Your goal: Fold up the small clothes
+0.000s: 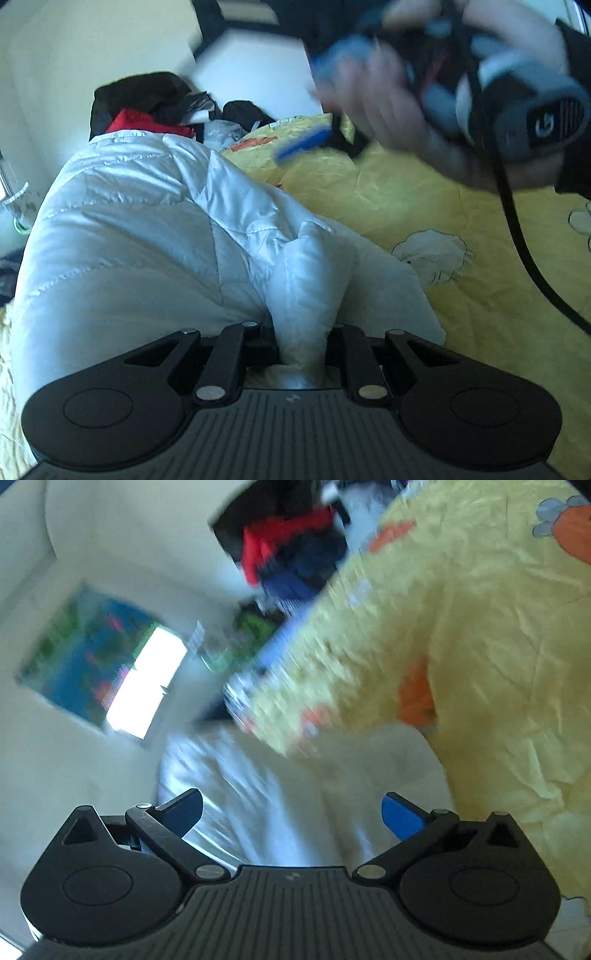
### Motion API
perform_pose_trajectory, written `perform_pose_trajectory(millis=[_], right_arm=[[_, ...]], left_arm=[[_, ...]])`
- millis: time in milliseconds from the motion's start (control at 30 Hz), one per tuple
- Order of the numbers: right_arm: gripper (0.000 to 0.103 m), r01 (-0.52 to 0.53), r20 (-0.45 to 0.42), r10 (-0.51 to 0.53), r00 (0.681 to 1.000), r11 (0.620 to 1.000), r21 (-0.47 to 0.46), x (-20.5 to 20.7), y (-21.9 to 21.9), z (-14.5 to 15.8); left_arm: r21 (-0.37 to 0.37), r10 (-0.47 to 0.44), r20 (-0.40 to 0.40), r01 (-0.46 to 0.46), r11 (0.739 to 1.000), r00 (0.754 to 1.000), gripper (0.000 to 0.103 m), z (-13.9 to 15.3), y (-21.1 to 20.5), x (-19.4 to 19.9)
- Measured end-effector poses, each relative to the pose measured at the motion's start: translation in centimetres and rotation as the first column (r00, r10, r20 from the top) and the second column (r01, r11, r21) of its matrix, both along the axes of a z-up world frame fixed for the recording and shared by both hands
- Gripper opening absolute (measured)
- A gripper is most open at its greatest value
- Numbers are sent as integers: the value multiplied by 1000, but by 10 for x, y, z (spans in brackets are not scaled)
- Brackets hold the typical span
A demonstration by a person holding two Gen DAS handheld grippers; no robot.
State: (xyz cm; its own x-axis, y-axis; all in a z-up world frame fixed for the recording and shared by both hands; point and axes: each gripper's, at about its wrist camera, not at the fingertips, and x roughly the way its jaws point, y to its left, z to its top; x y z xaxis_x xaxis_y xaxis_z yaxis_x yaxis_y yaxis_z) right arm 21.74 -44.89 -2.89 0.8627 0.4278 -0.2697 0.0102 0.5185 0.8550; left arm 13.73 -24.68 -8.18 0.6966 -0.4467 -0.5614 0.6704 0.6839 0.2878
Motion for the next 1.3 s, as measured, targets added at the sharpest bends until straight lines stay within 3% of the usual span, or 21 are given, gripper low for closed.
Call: perform_pose_trajectory(millis=[67, 167, 233, 300, 367, 400, 467, 600, 700, 800, 933, 1000, 1033, 1133, 1233, 1300], right_arm=[[101, -30, 93, 37, 995, 997, -72, 6, 16, 26], [102, -222, 231, 256, 939, 961, -164, 26, 62, 65], [102, -390, 214, 417, 883, 907, -159, 61, 85, 71], [101, -515, 66, 529, 846, 843, -159, 104, 108, 55], [96, -516, -73, 514, 854, 823, -240, 134, 116, 25], [89, -498, -117, 487, 866, 812, -303, 141, 113, 3], [77, -446, -70, 460, 885, 795, -411, 133, 104, -22], [78, -423, -41, 442, 896, 822, -380, 115, 90, -40], [79, -414, -58, 422, 905, 837, -358, 125, 95, -38], [85, -392, -92, 383, 919, 872, -292, 123, 102, -16], [92, -366, 8, 377, 926, 903, -224, 92, 86, 18], [103, -352, 53, 375, 926, 903, -246, 71, 80, 34], [102, -354, 50, 379, 924, 897, -265, 64, 81, 38], [101, -404, 19, 437, 899, 845, -352, 46, 92, 47], [101, -400, 9, 449, 893, 804, -441, 36, 98, 61], [102, -390, -9, 452, 892, 761, -518, 34, 102, 69]], left_arm=[[2, -16, -8, 16, 1000, 1000, 14, 4, -2, 1], [10, -23, -13, 24, 1000, 1000, 14, 8, -6, -1], [4, -16, -21, 16, 1000, 1000, 14, 10, -7, 0], [-2, -11, -29, 11, 1000, 1000, 14, 8, -7, 1], [-5, -18, -22, 18, 1000, 1000, 14, 9, -8, 2], [-12, -25, -13, 25, 1000, 1000, 14, 11, -1, 5], [-18, -40, -49, 39, 999, 998, 14, 12, -1, 6], [-32, -52, -62, 50, 998, 997, 14, 9, 5, 6], [-69, -44, -103, 37, 997, 994, 14, 22, 13, 9], [-149, -60, -164, 35, 988, 985, 14, 49, 38, 8], [-257, -100, -205, 45, 965, 974, 15, 89, 83, 6], [-295, -104, -248, 27, 955, 963, 17, 104, 99, 15], [-306, -102, -281, 12, 952, 954, 18, 108, 104, 23], [-254, -126, -325, 41, 966, 937, 19, 102, 97, 38], [-162, -137, -254, 98, 982, 957, 20, 78, 64, 31], [-39, -156, -171, 152, 988, 973, 20, 50, 32, 16]])
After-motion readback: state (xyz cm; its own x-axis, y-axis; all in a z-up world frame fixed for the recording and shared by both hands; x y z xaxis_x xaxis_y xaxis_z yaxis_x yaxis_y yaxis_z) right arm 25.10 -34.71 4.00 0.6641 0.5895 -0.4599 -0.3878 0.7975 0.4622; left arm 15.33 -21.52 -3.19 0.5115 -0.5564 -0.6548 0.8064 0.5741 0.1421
